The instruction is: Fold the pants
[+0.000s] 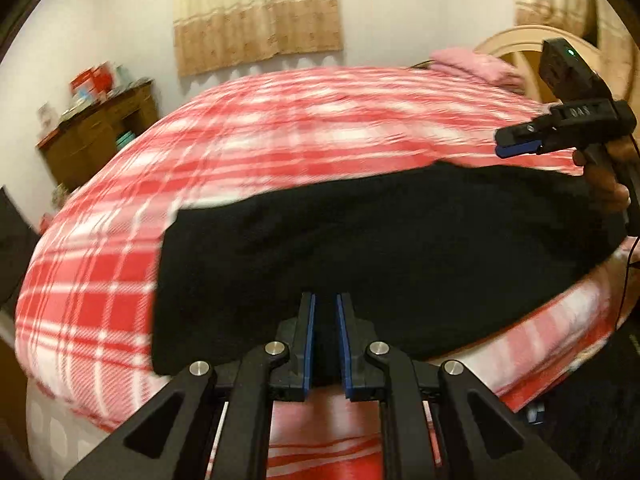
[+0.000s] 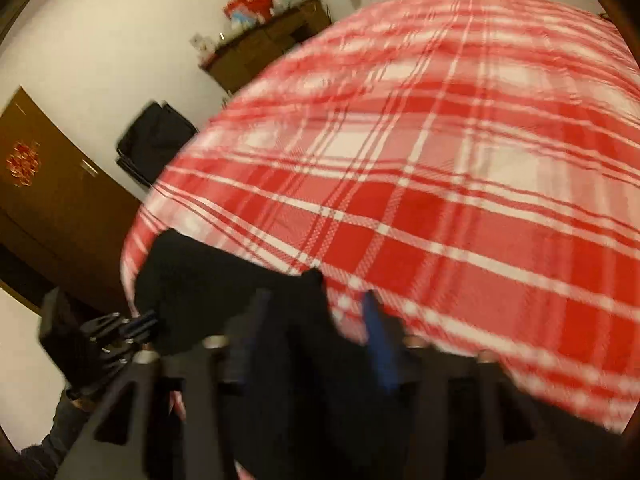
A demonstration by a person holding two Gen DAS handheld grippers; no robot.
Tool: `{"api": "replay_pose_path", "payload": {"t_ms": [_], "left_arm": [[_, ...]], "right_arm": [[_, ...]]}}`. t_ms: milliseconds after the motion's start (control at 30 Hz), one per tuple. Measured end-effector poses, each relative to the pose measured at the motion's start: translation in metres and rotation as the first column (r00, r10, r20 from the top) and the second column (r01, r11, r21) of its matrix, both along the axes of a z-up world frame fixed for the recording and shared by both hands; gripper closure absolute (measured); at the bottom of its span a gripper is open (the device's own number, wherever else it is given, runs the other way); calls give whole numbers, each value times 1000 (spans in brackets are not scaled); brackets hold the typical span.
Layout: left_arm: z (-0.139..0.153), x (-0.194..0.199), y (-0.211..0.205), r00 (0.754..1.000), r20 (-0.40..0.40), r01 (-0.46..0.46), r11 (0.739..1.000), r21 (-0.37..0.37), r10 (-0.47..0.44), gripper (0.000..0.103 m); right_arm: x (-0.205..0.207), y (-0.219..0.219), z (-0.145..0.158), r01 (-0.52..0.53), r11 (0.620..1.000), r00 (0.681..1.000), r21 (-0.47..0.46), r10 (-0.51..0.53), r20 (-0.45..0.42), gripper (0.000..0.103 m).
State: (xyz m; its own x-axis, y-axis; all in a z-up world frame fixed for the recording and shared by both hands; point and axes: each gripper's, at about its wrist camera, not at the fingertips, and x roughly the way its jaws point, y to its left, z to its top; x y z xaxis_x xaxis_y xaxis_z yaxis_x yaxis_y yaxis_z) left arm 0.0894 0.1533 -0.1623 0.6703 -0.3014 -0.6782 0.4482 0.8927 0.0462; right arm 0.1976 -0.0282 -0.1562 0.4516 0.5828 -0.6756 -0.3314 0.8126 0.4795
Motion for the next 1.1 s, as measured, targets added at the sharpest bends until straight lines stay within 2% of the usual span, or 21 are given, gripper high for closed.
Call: {"api": "replay_pose_path", "payload": {"t_ms": [100,200,233,267,300,333,367,533,667,767,833,933,967,1000,1033,1100], "left_arm": [[6,-5,-29,997,-1,77,997,-5,-77,92],[7,-8,-65,986,-27,162,987,-18,-163,90],[7,-9,-79,982,-31,188,982,-14,-188,87],[8,-11,-91,978,-30,205,979,-9,-205,70],[10,-14,-107,973,-22,229,973,-9,-230,49],[12,-16,-118,968,-5,249,968,-14,-249,41],[15,-21,-130,962,12,273,962,-19,-272,35],[29,-38,-204,901,47,434,900,-38,-432,35],[24,-50,-254,852,8,523,850,-62,-524,35],[17,-51,-276,835,-17,548,834,-60,-550,35],[12,-47,-288,831,-34,552,831,-66,-555,35],[8,-42,-301,828,-54,554,829,-71,-558,37],[7,-42,-305,827,-59,555,829,-69,-559,44],[4,-41,-307,825,-72,558,828,-63,-561,57],[1,-39,-312,826,-85,555,830,-50,-557,62],[-5,-36,-317,828,-105,551,834,-23,-550,75]], "right_arm": [[-41,-40,18,37,999,998,-30,-35,55,48],[-86,-95,28,154,982,986,-109,-145,85,47],[-104,-121,31,218,967,974,-132,-206,95,45],[-114,-135,34,259,956,964,-139,-246,103,43],[-132,-160,39,319,938,946,-137,-305,112,42],[-147,-180,43,371,919,926,-130,-357,120,42],[-169,-206,50,443,889,894,-119,-427,137,42],[-238,-283,78,643,761,759,-85,-620,200,42],[-261,-321,88,739,664,668,-118,-698,257,42],[-264,-349,85,775,614,630,-149,-732,259,42],[-263,-362,80,776,610,630,-161,-739,240,42],[-251,-375,71,743,644,670,-184,-718,190,42],[-244,-377,68,723,661,691,-201,-702,175,42],[-247,-379,64,709,676,705,-203,-690,166,42],[-243,-380,61,680,707,733,-197,-665,143,48],[-242,-382,54,642,740,766,-203,-631,124,73]]}}
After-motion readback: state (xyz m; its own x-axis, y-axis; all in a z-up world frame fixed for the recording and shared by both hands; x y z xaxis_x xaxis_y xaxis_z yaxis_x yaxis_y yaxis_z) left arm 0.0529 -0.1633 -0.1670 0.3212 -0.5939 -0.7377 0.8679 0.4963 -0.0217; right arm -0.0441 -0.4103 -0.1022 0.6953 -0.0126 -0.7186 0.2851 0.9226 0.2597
